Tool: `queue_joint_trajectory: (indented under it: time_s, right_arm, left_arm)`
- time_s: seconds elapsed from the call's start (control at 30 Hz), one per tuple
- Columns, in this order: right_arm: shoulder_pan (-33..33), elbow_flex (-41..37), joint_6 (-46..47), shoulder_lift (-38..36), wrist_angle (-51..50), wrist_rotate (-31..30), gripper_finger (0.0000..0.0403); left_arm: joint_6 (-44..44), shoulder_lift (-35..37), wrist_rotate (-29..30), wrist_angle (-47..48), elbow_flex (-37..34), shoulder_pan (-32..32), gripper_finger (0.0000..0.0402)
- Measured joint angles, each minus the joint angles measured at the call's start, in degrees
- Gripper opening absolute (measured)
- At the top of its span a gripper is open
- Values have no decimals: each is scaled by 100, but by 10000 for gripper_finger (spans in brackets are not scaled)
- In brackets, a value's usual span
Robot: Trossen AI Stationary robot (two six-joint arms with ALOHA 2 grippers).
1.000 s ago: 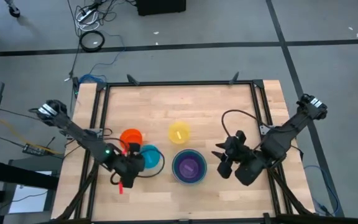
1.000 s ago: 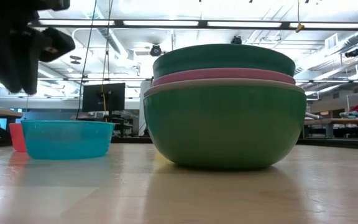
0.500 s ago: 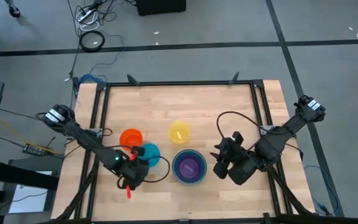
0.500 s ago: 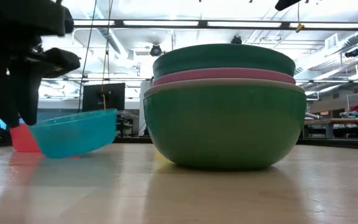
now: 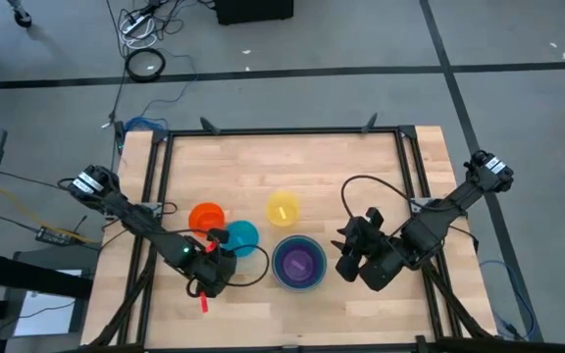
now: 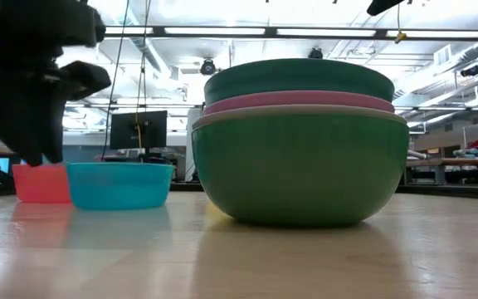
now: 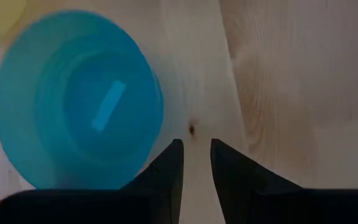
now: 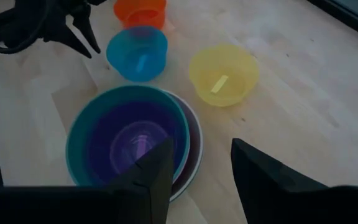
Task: Nest bowls inside each other
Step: Stack the light blue bowl on top of the light violet bowl
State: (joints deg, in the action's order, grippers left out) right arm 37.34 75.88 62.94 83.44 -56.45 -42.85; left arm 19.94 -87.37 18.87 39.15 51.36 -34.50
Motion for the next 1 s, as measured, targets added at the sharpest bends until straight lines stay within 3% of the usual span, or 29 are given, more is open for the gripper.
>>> queue_joint_trajectory:
  time_s: [0.33,0.6,0.77,1.0]
  right_arm:
    - [-19,0,-44,0,0,4,149]
    - [-17,0,-18,0,0,9,150]
    - [-17,0,-13,0,-4,33,150]
    - [-16,0,-13,0,-4,55,150]
  left_arm:
    - [-618,11,444,735,734,200,109]
    - [-861,-255,125,990,725,642,145]
    - [-920,-466,-377,938,725,691,147]
    - [-950,-526,-417,721,725,753,147]
